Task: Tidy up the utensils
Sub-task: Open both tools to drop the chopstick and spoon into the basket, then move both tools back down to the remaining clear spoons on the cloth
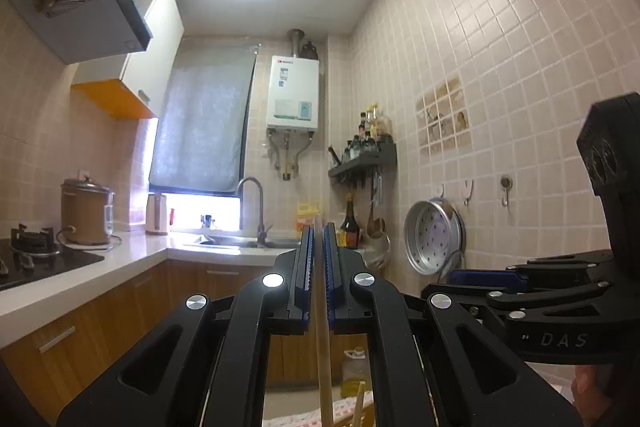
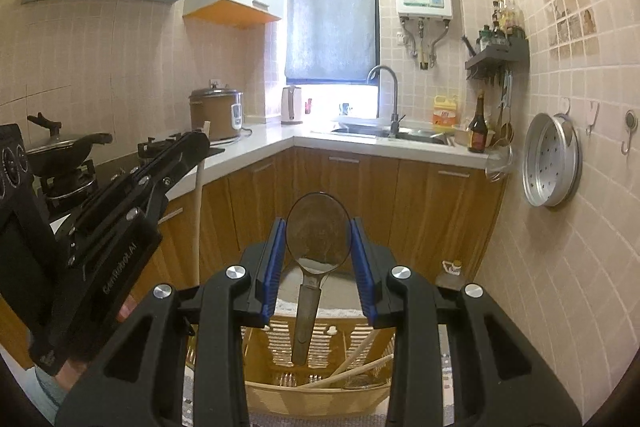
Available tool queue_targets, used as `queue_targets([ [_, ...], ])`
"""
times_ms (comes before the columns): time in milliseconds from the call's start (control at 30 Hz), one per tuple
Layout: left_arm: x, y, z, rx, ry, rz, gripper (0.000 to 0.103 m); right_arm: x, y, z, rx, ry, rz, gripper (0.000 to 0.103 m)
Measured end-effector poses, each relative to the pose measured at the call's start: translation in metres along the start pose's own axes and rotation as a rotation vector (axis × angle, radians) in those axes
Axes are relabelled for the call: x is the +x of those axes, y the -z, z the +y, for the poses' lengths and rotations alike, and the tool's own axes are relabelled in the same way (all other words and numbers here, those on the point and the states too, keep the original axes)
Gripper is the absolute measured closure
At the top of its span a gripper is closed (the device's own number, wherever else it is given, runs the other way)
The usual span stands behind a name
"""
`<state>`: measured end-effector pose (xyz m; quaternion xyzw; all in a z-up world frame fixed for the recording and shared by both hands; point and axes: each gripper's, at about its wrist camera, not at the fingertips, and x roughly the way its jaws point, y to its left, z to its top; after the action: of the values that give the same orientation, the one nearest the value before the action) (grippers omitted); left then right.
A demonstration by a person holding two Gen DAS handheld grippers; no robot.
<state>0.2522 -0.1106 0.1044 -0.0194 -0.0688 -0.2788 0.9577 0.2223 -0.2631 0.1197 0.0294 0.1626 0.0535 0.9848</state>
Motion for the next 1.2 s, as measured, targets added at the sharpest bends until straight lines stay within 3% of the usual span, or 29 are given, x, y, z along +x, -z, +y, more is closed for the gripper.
queue_targets([
  [367,-0.005,0.011,0.008,-0.044,0.003,0.091,0.096,0.005,0.011,-0.013,0.080,-0.055,0.086,0.073],
  [433,-0.007,0.009,0.013,-0.071,0.008,0.118,0.079,0.001,0.010,-0.012,0.084,-0.063,0.091,0.073],
  [467,-0.009,0.007,0.016,-0.085,0.011,0.127,0.075,-0.002,0.009,-0.011,0.082,-0.059,0.088,0.072],
  [533,-0.014,0.003,0.021,-0.107,0.017,0.157,0.052,-0.008,0.007,-0.011,0.083,-0.061,0.082,0.062],
  [567,-0.018,0.001,0.023,-0.118,0.006,0.171,0.046,-0.012,0.007,-0.011,0.090,-0.065,0.077,0.056],
  [700,-0.039,-0.010,0.028,-0.152,-0.012,0.225,0.028,-0.035,0.005,-0.016,0.119,-0.075,0.070,0.055],
  [933,-0.083,-0.027,0.022,-0.150,-0.100,0.335,0.014,-0.080,0.013,-0.024,0.172,-0.114,0.118,0.055],
  [1100,-0.108,-0.022,0.018,-0.218,-0.147,0.486,0.014,-0.099,0.041,-0.019,0.152,-0.123,0.252,0.055],
  [1200,-0.119,-0.009,0.019,-0.293,-0.109,0.583,0.014,-0.102,0.066,-0.017,0.148,-0.138,0.334,0.055],
])
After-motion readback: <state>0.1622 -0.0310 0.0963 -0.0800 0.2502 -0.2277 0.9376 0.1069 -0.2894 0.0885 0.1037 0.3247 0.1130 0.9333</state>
